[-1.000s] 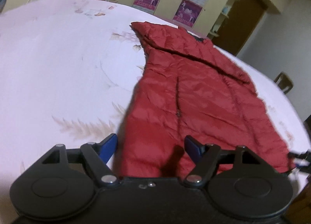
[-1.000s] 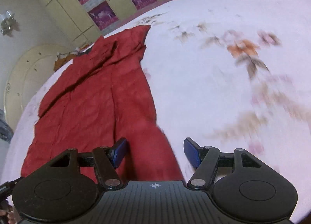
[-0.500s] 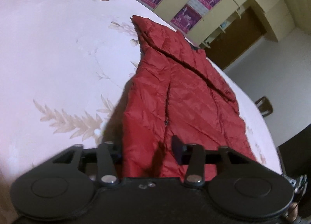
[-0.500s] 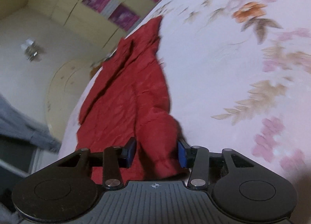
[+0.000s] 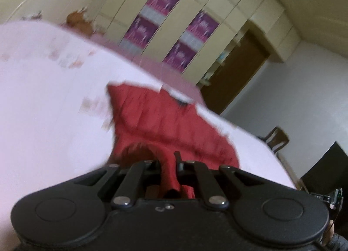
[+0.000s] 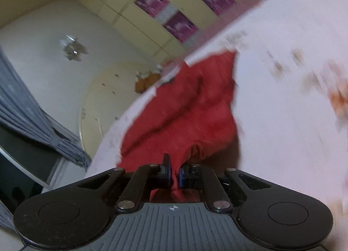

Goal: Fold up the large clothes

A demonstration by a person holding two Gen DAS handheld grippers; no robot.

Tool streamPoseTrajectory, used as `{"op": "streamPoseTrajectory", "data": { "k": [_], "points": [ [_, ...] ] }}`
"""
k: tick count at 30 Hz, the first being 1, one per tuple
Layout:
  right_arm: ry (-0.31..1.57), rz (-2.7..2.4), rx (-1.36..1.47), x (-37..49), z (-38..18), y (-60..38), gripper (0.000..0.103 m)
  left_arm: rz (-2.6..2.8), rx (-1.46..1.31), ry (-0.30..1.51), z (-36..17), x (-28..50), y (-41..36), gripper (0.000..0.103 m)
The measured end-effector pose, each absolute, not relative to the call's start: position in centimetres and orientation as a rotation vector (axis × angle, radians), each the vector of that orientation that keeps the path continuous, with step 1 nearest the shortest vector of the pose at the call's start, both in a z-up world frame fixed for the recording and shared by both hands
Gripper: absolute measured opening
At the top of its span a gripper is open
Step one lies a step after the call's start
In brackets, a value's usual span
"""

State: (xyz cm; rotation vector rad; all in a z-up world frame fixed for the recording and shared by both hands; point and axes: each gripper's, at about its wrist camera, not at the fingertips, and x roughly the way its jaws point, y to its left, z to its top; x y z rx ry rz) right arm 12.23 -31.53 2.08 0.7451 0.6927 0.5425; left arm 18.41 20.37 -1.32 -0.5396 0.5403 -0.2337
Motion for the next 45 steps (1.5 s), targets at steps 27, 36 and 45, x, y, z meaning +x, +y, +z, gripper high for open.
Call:
{"op": "streamPoseTrajectory", "data": {
  "k": [27,36,45],
  "points": [
    [0.824,0.378,0.934,49.3,-0.8,-28.4,0.007,-0.243,-0.564,0.722,-5.5,54.2,23.4,0.01],
    [0.735,0.236,0.987,52.7,-4.5,-29.5,0.086,-0.124,-0.73,0.588,-7.9,56.2,26.9,0.095],
    [0.916,0.266,0.598,55.0,-6.7,-25.2,0.086,-0.211,-0.485,0.881,-10.9,59.8,24.8,0.067]
  ]
}}
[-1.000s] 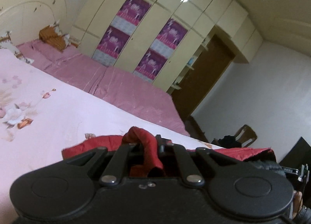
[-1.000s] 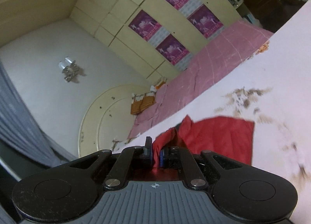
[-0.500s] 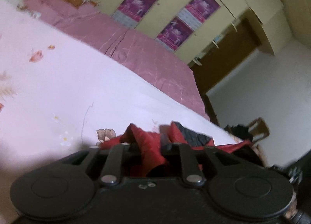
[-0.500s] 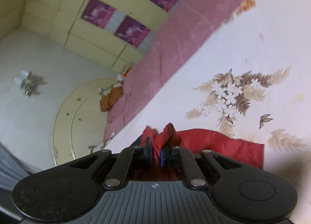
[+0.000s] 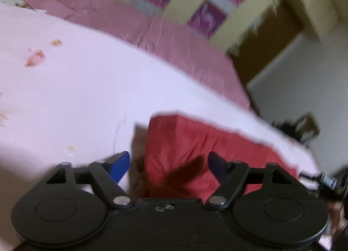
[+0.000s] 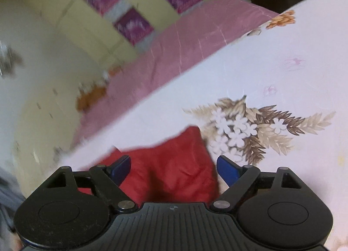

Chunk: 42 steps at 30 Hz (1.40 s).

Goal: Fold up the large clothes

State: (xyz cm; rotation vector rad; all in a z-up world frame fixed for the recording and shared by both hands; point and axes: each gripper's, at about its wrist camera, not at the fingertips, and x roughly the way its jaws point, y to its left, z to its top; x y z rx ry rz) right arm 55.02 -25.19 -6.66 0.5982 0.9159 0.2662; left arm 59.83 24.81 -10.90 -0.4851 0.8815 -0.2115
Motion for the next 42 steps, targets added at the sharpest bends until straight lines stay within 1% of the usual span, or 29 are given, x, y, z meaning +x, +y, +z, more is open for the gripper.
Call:
{"op": "streamPoseTrajectory", "data": {
  "k": [1,2,3,5,6,7,9,11,13,15,17,19,22,24,25,26,27,28,29,32,34,35,36,37,38,39,40,41,42],
  "points": [
    [0.941,0.274,0.567,55.3,-7.2,-24.4,0.086,-0.213,-0.446,0.888,-11.1,59.9,24.2,0.053],
    [0.947,0.278,0.526,55.4,-7.4,-23.8,0.082,-0.222,-0.411,0.877,-11.1,59.9,23.7,0.023],
    [0.944,0.281,0.479,55.3,-7.4,-23.2,0.051,-0.236,-0.396,0.861,-10.9,59.9,23.4,0.014],
    [0.928,0.287,0.426,55.2,-7.1,-22.4,0.016,-0.223,-0.348,0.769,-9.5,59.5,22.8,0.008],
    [0.875,0.285,0.402,54.8,-6.7,-22.2,0.007,-0.227,-0.314,0.71,-8.7,59.1,22.4,0.008],
    [0.814,0.277,0.379,54.3,-6.0,-22.1,0.007,-0.226,-0.284,0.666,-8.0,58.8,22.1,0.008],
    [0.74,0.264,0.367,53.6,-5.2,-22.1,0.007,-0.219,-0.216,0.636,-7.1,59.0,21.4,0.008],
    [0.707,0.246,0.329,53.5,-5.2,-21.8,0.007,-0.208,-0.163,0.664,-7.4,59.4,20.4,0.008],
    [0.757,0.234,0.289,54.1,-6.5,-21.2,0.007,-0.192,-0.109,0.733,-8.9,60.0,19.7,0.008],
    [0.859,0.201,0.236,54.5,-8.9,-20.5,0.007,-0.176,-0.043,0.783,-10.7,59.9,19.1,0.008],
    [0.831,0.201,0.237,53.7,-10.0,-20.5,0.007,-0.167,-0.05,0.766,-11.7,59.0,19.2,0.008],
    [0.816,0.198,0.256,53.1,-10.2,-20.7,0.007,-0.154,-0.032,0.752,-11.5,58.3,19.1,0.008],
    [0.806,0.194,0.238,52.6,-10.4,-20.3,0.007,-0.145,0.036,0.749,-10.7,57.8,17.9,0.014],
    [0.813,0.188,0.213,52.6,-10.3,-20.1,0.008,-0.118,0.036,0.761,-9.7,58.4,17.4,0.033],
    [0.824,0.185,0.205,53.0,-10.0,-20.1,0.013,-0.079,0.039,0.766,-9.2,58.5,17.2,0.06],
    [0.837,0.168,0.187,53.1,-9.5,-19.9,0.035,-0.046,0.04,0.753,-8.3,57.8,17.4,0.074],
    [0.837,0.121,0.148,52.6,-8.8,-19.7,0.079,-0.054,0.034,0.725,-7.3,57.1,17.7,0.076],
    [0.8,0.091,0.119,52.2,-7.5,-19.9,0.092,-0.072,0.031,0.688,-6.1,55.5,18.1,0.075],
    [0.748,0.106,0.113,50.9,-6.5,-20.2,0.093,-0.071,0.029,0.662,-5.2,53.9,18.4,0.076],
    [0.726,0.126,0.193,46.4,-4.6,-22.6,0.093,-0.043,-0.064,0.631,-3.8,47.9,19.8,0.077],
    [0.684,0.117,0.261,42.4,-4.2,-24.7,0.093,-0.007,-0.172,0.629,-4.1,43.6,20.9,0.078],
    [0.683,0.1,0.302,41.0,-4.2,-25.6,0.092,0.019,-0.229,0.639,-4.5,42.0,21.6,0.077],
    [0.689,0.079,0.36,38.9,-4.7,-26.8,0.081,0.042,-0.291,0.647,-4.8,40.1,21.9,0.076],
    [0.696,0.058,0.412,37.7,-4.9,-27.5,0.072,0.059,-0.335,0.638,-4.8,38.1,22.1,0.074],
    [0.686,0.028,0.458,35.9,-5.1,-28.3,0.05,0.078,-0.356,0.62,-4.6,36.7,22.2,0.071],
    [0.668,0.02,0.485,34.4,-5.1,-28.6,0.039,0.074,-0.37,0.597,-4.1,35.4,21.9,0.069],
    [0.653,0.026,0.494,33.8,-4.3,-28.8,0.038,0.051,-0.378,0.573,-3.6,34.7,21.4,0.061],
    [0.636,0.043,0.49,32.8,-4.0,-28.3,0.037,0.027,-0.367,0.552,-3.0,34.2,20.7,0.058],
    [0.621,0.068,0.471,32.0,-3.6,-27.6,0.037,0.0,-0.331,0.528,-2.5,33.5,19.4,0.058]
  ]
}}
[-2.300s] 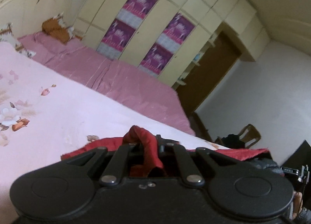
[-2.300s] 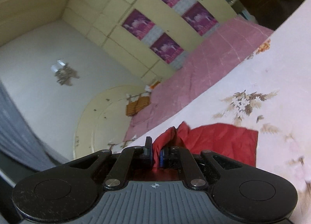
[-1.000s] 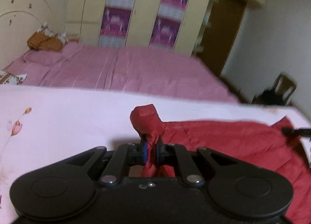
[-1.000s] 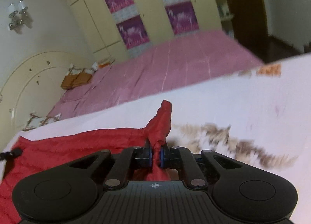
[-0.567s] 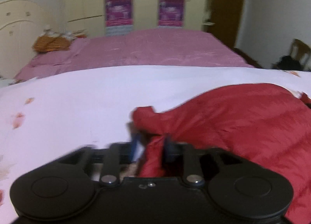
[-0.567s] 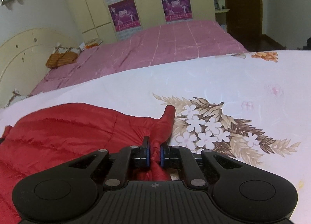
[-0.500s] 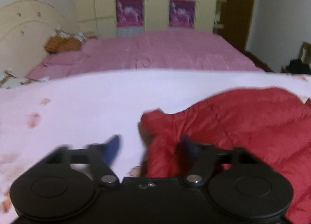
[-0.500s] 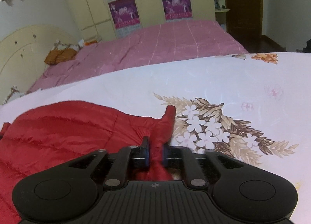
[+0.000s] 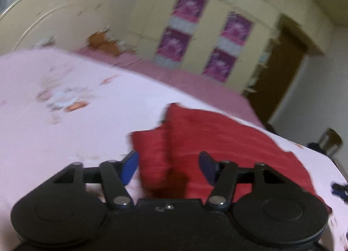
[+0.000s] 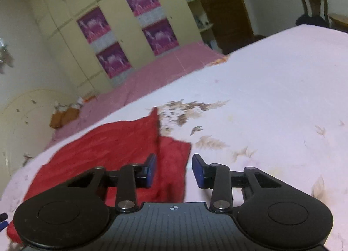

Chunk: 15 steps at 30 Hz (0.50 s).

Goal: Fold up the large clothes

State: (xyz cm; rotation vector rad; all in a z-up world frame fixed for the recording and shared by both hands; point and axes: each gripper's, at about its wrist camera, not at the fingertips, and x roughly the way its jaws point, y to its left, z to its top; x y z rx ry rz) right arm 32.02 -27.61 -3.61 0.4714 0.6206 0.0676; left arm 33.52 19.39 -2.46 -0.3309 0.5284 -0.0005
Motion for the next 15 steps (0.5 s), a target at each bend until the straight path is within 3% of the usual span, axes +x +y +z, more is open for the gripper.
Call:
{"op": "streamPoseTrajectory", "data": {
  "k": [4,8,13,15],
  "points": [
    [0.584,0.237,0.323,30.2,-2.6,-22.1,0.037,-0.105,-0.133,0.532,-3.0,34.0,13.7,0.057],
    [0.701,0.265,0.17,31.4,-6.7,-18.0,0.037,-0.122,-0.057,0.66,-7.1,36.8,12.1,0.057],
    [0.737,0.224,0.241,33.3,-8.0,-17.9,0.037,-0.064,-0.073,0.663,-5.9,36.8,12.2,0.055],
    [0.715,0.176,0.334,32.2,-6.6,-19.4,0.04,-0.012,-0.104,0.619,-4.3,35.0,12.6,0.078]
  ]
}}
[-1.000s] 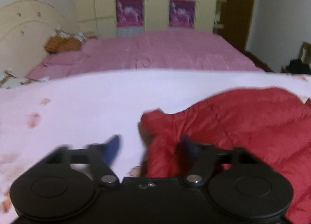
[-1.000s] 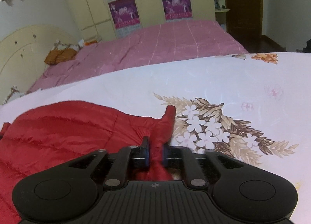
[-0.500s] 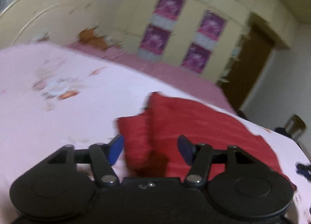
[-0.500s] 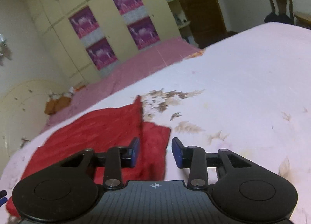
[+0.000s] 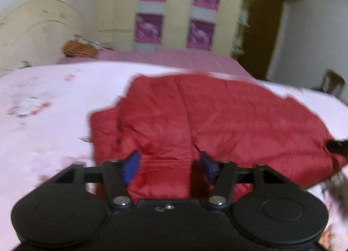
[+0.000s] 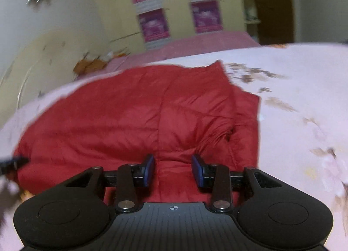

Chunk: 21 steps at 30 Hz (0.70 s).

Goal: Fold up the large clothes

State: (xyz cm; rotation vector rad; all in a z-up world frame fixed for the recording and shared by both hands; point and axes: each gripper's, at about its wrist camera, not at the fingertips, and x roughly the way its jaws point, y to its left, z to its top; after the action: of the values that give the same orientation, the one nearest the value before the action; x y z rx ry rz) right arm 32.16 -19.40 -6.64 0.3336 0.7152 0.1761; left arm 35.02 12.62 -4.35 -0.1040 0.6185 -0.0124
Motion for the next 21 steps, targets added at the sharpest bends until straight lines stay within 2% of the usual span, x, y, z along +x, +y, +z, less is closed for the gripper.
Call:
{"op": "streamPoseTrajectory", "data": {
  "k": [1,2,3,4,8,9,12,18,19,21],
  "points": [
    [0.702,0.15,0.388,31.2,-6.0,-20.4,0.052,0.021,-0.134,0.582,-3.7,33.8,13.2,0.094],
    [0.689,0.133,0.439,30.2,-5.5,-21.5,0.086,0.043,-0.173,0.562,-3.3,32.5,13.7,0.091],
    [0.67,0.115,0.49,29.1,-5.2,-22.6,0.094,0.052,-0.229,0.563,-3.2,31.7,14.6,0.087],
    [0.667,0.111,0.539,28.2,-5.1,-23.6,0.094,0.062,-0.292,0.571,-3.2,31.1,15.3,0.081],
    [0.695,0.07,0.796,25.8,-6.3,-26.9,0.093,0.098,-0.613,0.615,-5.4,30.3,18.7,0.078],
    [0.706,0.064,0.876,25.7,-7.1,-27.5,0.087,0.104,-0.682,0.623,-6.2,30.4,19.1,0.078],
    [0.732,0.04,1.024,26.1,-8.4,-28.2,0.076,0.087,-0.882,0.61,-8.5,31.7,20.2,0.075],
    [0.698,0.04,1.048,29.2,-8.9,-27.0,0.074,0.07,-0.949,0.56,-9.9,35.3,20.3,0.073],
    [0.696,0.037,1.05,30.0,-9.0,-26.7,0.072,0.068,-0.953,0.562,-10.0,35.9,20.4,0.069],
    [0.702,0.032,1.047,31.0,-9.3,-26.4,0.061,0.064,-0.958,0.575,-10.5,36.9,20.6,0.055]
  ]
}}
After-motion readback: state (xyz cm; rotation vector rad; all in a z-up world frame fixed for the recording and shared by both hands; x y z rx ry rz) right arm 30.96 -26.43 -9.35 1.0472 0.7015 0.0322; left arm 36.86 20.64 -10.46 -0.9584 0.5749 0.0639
